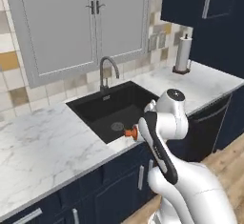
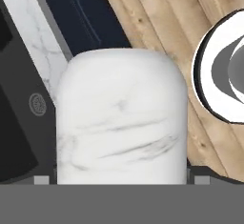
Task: Restock the sink supplies by placing the sponge and soap dispenser on the counter and next to the sink. Make sure the soap dispenser is upright.
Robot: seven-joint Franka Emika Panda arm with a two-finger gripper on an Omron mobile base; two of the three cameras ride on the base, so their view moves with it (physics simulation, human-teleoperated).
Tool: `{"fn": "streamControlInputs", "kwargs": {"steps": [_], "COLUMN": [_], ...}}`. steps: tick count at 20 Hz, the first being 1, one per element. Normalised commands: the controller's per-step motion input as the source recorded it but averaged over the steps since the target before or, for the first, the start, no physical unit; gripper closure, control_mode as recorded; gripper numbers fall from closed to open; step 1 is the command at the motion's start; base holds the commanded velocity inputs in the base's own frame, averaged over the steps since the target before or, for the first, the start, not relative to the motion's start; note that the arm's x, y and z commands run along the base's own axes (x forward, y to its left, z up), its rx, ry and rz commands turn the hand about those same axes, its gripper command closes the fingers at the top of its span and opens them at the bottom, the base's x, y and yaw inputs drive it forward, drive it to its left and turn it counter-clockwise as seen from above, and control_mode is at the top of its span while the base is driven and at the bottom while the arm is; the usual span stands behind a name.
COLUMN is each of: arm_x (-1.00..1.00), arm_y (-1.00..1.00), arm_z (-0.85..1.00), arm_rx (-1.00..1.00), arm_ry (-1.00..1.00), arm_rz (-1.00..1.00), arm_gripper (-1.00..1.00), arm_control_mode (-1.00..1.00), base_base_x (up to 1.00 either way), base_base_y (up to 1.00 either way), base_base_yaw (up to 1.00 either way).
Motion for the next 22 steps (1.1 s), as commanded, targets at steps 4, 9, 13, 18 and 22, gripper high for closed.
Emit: {"fn": "streamControlInputs", "kwargs": {"steps": [4, 9, 13, 18, 22], "arm_x": [0.0, 0.0, 0.0, 0.0, 0.52], "arm_y": [0.0, 0.0, 0.0, 0.0, 0.0], "arm_z": [0.0, 0.0, 0.0, 0.0, -0.02], "arm_rx": [0.0, 0.0, 0.0, 0.0, 0.11], "arm_ry": [0.0, 0.0, 0.0, 0.0, -0.04], "arm_rz": [0.0, 0.0, 0.0, 0.0, 0.16], "arm_gripper": [1.0, 1.0, 1.0, 1.0, 1.0], "arm_control_mode": [1.0, 1.0, 1.0, 1.0, -1.0], "base_base_x": [0.94, 0.37, -0.46, 0.17, 0.17], "base_base_y": [0.0, -0.22, 0.0, -0.01, 0.0], "base_base_yaw": [0.73, 0.37, 0.06, 0.18, 0.06]}}
